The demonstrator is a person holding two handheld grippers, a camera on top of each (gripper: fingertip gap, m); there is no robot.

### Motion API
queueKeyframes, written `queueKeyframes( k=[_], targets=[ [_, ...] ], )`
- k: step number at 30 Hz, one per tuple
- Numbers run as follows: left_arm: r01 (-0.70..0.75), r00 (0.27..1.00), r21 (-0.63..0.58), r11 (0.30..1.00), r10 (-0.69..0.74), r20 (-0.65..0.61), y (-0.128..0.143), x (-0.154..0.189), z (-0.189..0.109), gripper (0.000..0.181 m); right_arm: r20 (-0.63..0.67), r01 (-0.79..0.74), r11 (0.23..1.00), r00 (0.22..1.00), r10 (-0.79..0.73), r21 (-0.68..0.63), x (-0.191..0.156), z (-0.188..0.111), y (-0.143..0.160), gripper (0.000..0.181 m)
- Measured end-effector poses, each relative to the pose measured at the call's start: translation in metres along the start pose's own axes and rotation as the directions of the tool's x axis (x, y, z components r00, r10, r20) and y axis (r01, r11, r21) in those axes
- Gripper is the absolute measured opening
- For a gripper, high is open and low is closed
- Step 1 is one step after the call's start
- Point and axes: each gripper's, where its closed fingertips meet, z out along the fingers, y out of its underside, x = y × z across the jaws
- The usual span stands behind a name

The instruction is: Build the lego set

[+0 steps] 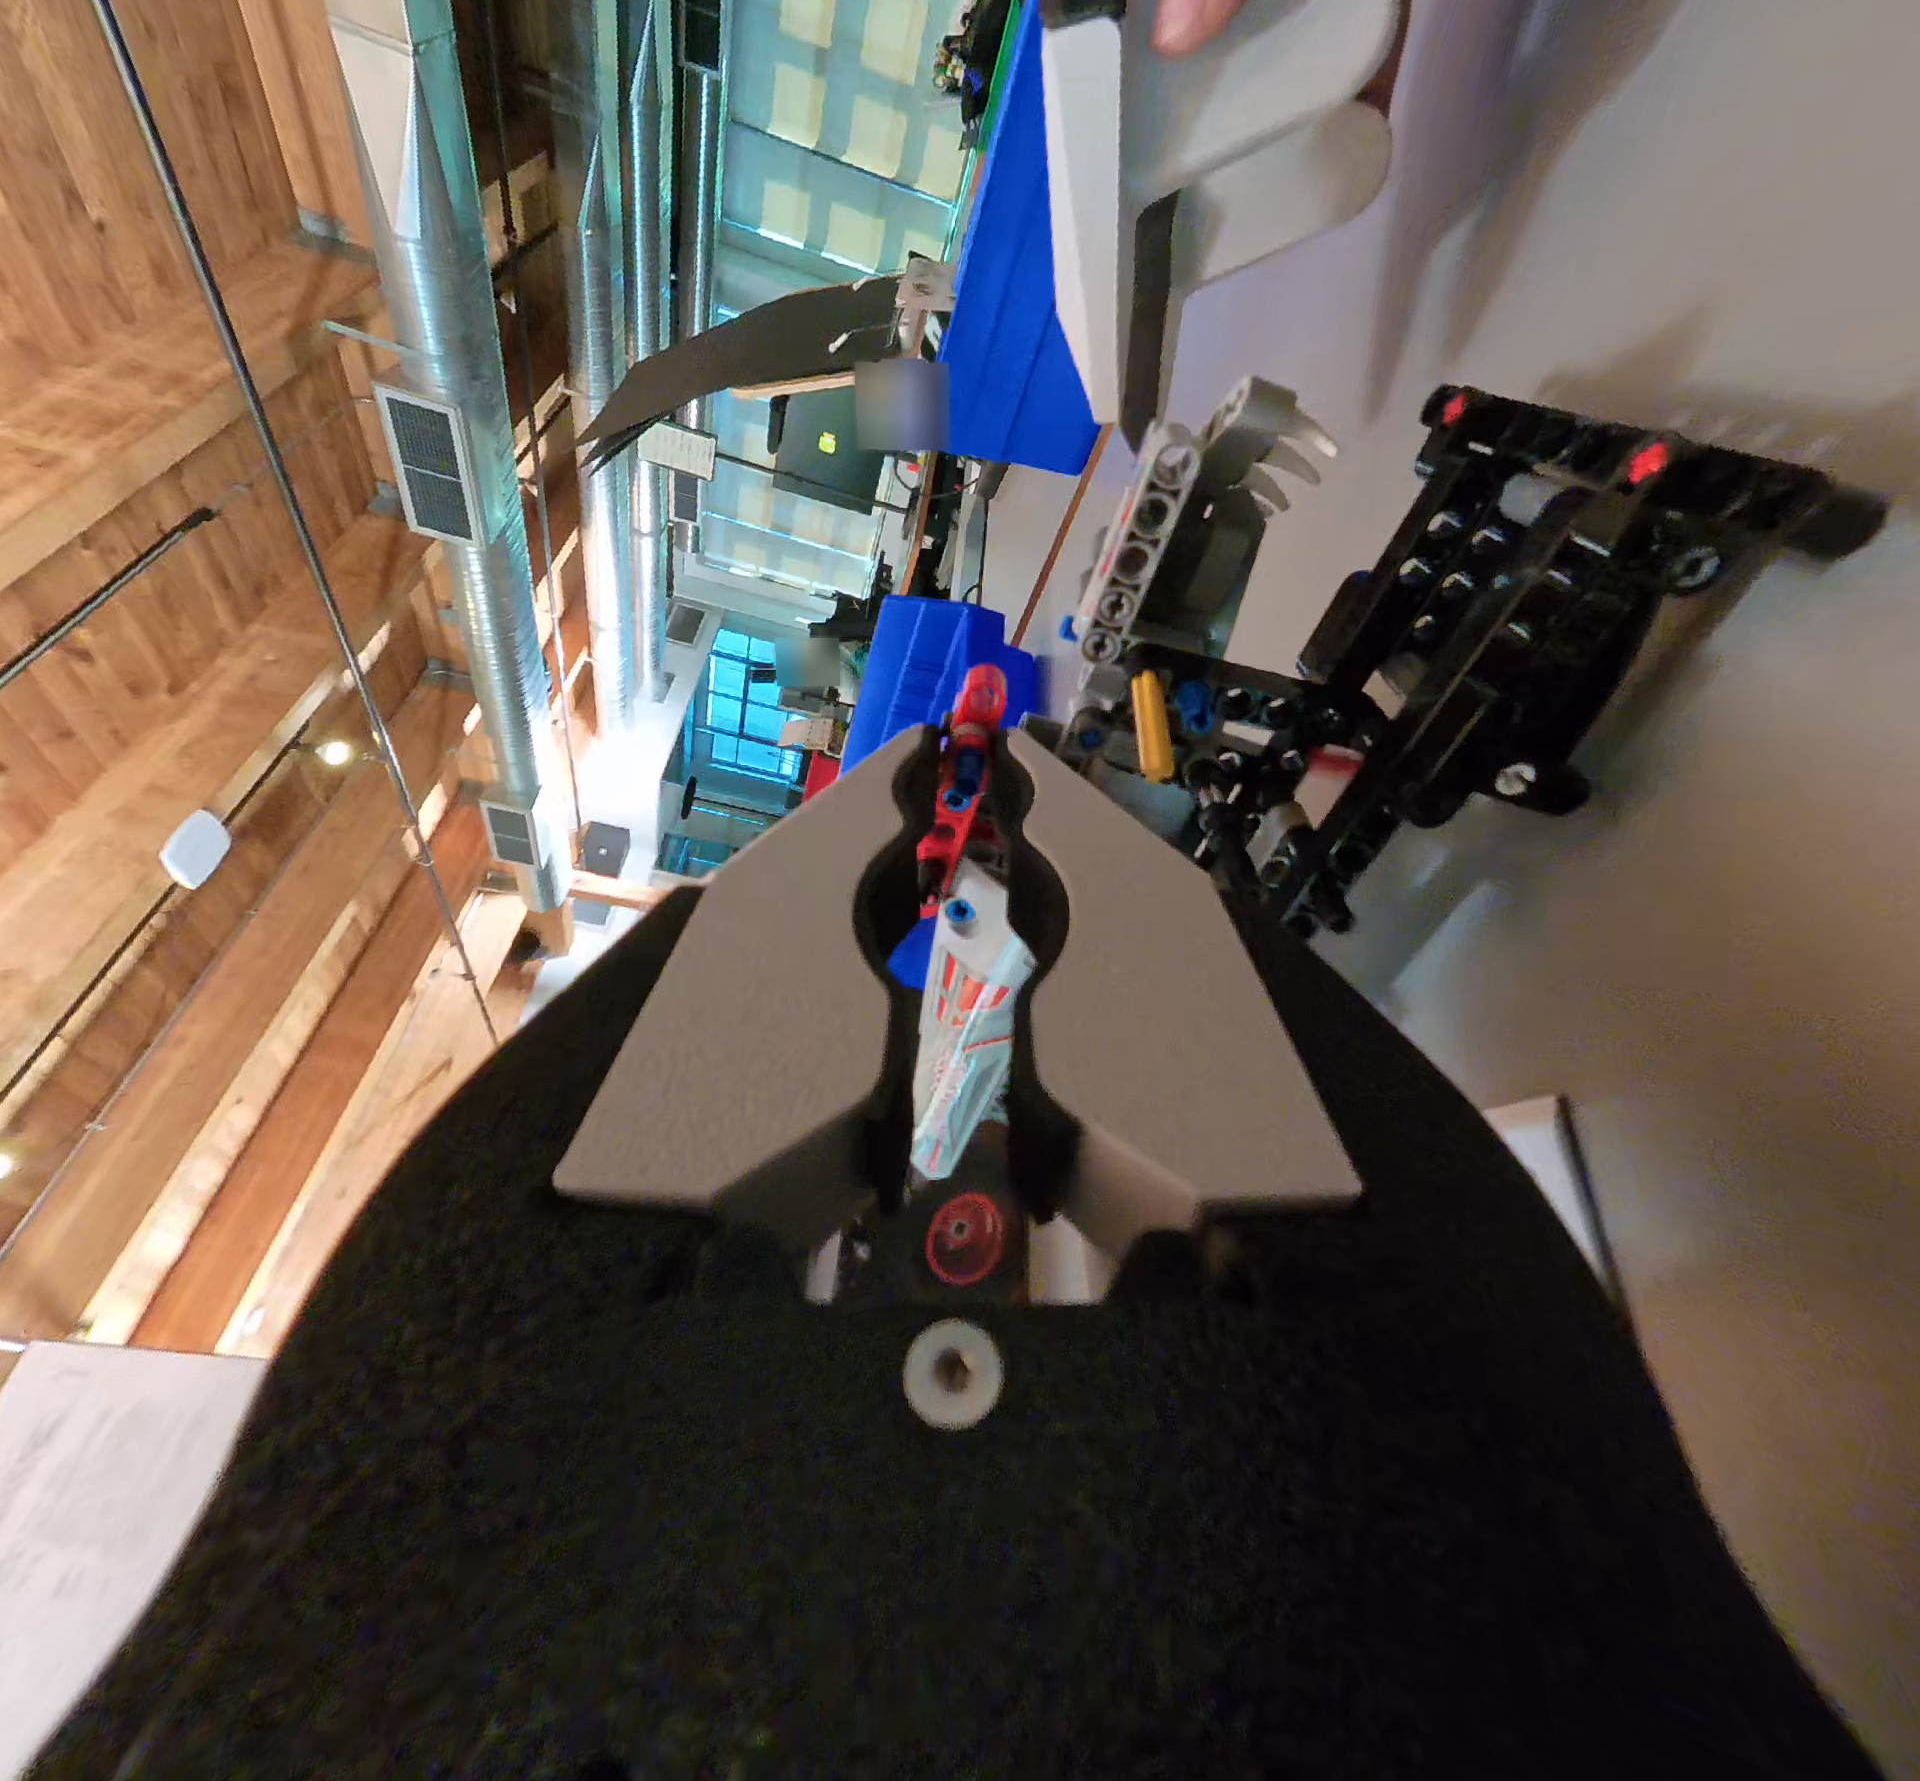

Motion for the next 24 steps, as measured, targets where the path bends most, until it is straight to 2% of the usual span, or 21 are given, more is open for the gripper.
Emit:
queueKeyframes(
  k=[2, 10, 14, 18, 21, 24],
  targets=[
    [-0.011, 1.000, -0.014, 1.000, 0.012, 0.015, 0.003, -0.005, 0.000, 0.007, 0.039, -0.007, 1.000, 0.999, 0.008, -0.021, -0.008, 0.002, 0.003, 0.024],
    [0.045, 0.998, -0.046, 0.998, -0.043, 0.038, 0.013, -0.019, -0.001, 0.007, -0.014, 0.059, 0.990, 0.998, -0.061, -0.127, -0.010, 0.010, 0.019, 0.027],
    [0.087, 0.995, -0.101, 0.991, -0.082, 0.053, 0.023, -0.027, -0.001, 0.006, -0.046, 0.120, 0.974, 0.990, -0.131, -0.194, -0.014, 0.012, 0.025, 0.031],
    [0.011, 0.999, -0.053, 0.999, -0.008, 0.042, 0.025, -0.032, -0.007, 0.006, -0.064, 0.234, 0.935, 0.964, -0.260, -0.265, -0.026, 0.019, 0.030, 0.032],
    [0.045, 0.999, -0.037, 0.998, -0.045, 0.014, 0.036, -0.035, -0.013, 0.006, -0.075, 0.287, 0.905, 0.943, -0.325, -0.315, -0.028, 0.014, 0.032, 0.042],
    [0.063, 0.997, -0.012, 0.998, -0.063, -0.034, 0.041, -0.032, -0.018, 0.006, -0.058, 0.372, 0.882, 0.913, -0.404, -0.290, -0.028, 0.016, 0.027, 0.040]
  ],
)
